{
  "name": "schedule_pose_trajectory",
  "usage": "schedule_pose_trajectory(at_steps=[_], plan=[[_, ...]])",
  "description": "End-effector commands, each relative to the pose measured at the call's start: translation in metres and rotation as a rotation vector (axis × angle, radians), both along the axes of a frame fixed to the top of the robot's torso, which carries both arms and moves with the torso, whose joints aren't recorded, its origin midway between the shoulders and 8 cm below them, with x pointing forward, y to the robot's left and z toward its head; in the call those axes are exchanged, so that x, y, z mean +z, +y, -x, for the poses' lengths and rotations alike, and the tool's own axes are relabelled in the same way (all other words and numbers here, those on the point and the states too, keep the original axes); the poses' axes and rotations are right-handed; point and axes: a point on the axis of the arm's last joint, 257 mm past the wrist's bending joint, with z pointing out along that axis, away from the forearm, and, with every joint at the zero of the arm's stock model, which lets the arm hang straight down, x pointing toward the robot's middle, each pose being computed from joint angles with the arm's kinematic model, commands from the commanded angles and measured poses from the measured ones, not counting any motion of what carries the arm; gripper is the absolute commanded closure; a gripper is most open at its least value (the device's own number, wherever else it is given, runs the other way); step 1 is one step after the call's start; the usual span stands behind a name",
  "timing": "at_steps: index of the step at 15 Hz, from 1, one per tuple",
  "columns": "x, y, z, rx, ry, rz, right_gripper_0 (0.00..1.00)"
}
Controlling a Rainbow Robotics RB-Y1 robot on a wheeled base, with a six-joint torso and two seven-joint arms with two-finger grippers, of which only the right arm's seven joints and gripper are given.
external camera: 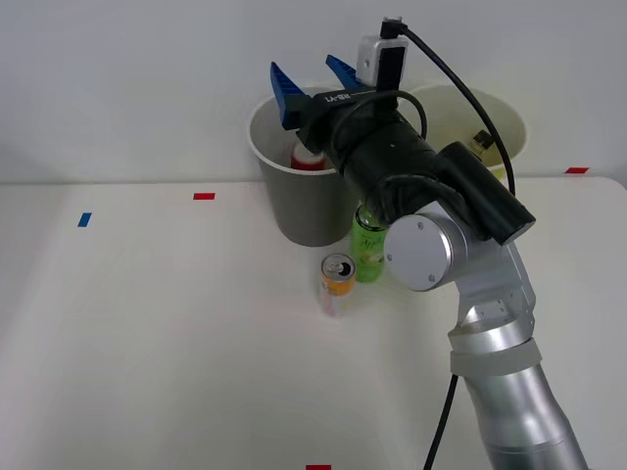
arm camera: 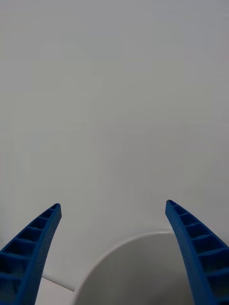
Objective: Put cans in the gray bin, plastic bottles in the light green bin
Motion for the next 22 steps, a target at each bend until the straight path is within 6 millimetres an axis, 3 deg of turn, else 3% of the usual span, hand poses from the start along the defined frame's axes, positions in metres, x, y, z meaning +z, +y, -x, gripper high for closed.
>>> schedule_pose_trajectory(at_steps=[1,16,19,22], plan=[[0.001,-0.001,0.000,0.010,0.010,-0.025,0.00],[0.010,-0.012,0.002,0.034,0.016,-0.123,0.00],[0.015,-0.038,0.016,0.022,-0.003,-0.173,0.00],[-0.005,-0.077,0.034,-0.035,-0.030,-0.295,0.00]])
